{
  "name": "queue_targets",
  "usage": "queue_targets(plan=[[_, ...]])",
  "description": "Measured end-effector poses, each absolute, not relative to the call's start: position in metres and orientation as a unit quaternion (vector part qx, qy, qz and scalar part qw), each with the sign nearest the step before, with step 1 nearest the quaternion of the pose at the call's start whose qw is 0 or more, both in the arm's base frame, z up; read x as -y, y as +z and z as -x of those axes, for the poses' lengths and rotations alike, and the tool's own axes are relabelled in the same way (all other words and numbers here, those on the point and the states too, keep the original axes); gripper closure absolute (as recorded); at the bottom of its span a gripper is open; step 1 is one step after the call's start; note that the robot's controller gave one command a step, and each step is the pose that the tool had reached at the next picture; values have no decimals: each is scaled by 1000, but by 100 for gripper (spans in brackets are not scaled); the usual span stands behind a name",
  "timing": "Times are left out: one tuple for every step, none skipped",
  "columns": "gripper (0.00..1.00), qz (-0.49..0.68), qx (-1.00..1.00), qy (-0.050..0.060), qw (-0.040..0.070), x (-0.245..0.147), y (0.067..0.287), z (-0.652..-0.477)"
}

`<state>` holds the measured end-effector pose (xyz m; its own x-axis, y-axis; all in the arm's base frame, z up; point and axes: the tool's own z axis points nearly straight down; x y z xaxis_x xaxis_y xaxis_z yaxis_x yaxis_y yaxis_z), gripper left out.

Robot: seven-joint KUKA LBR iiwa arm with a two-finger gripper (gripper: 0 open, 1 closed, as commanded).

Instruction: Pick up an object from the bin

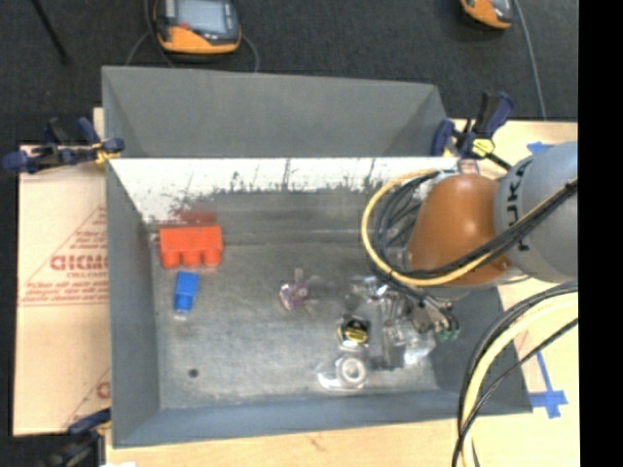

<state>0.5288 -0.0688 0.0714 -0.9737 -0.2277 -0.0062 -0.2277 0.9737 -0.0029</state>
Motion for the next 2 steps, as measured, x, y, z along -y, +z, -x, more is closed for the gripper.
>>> queue_targets(plan=[[0,343,-939,0,1,45,70,-519],[100,341,-940,0,2,45,71,-519]])
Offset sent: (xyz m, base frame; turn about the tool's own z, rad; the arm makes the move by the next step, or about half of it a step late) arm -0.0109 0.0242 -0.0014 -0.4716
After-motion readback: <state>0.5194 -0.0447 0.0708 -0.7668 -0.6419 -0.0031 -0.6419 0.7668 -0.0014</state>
